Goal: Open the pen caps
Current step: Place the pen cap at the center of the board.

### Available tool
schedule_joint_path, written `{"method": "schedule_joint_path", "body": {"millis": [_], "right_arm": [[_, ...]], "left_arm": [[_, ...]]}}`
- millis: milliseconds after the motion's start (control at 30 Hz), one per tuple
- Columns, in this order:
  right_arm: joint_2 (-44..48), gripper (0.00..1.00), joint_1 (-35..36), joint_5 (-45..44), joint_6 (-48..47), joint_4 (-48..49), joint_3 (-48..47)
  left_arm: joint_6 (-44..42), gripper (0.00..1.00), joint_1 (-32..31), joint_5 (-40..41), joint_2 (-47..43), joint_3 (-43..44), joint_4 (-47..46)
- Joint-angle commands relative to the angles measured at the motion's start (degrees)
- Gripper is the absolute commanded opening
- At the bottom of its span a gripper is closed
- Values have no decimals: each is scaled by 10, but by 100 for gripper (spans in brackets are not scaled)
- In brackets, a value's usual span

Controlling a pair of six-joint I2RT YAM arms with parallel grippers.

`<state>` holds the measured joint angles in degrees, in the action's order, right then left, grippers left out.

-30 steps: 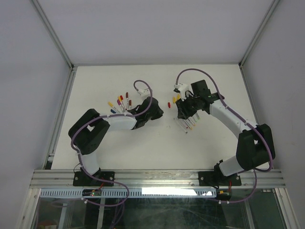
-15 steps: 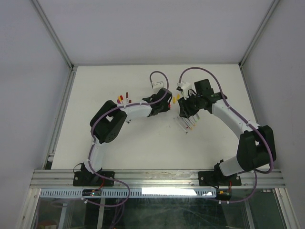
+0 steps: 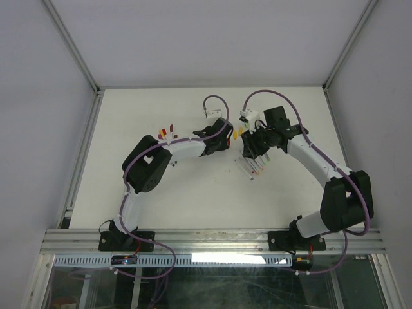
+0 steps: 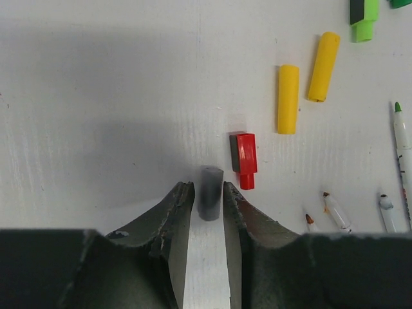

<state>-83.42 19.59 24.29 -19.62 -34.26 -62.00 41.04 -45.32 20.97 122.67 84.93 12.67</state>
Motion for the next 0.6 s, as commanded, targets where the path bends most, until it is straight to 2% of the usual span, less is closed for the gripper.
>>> {"method": "schedule_joint_path", "body": {"millis": [0, 233, 400, 567], "right_arm": [[27, 45, -6, 14, -5, 10, 0], [32, 45, -8, 20, -4, 10, 2], [37, 45, -10, 29, -5, 10, 3], [40, 45, -10, 37, -8, 10, 5]], "left_arm": [[-19, 28, 2, 3, -14, 22, 1], [-29, 31, 2, 5, -66, 12, 0], [-56, 36, 2, -12, -145, -35, -20], [-104, 58, 3, -52, -252, -151, -105]]}}
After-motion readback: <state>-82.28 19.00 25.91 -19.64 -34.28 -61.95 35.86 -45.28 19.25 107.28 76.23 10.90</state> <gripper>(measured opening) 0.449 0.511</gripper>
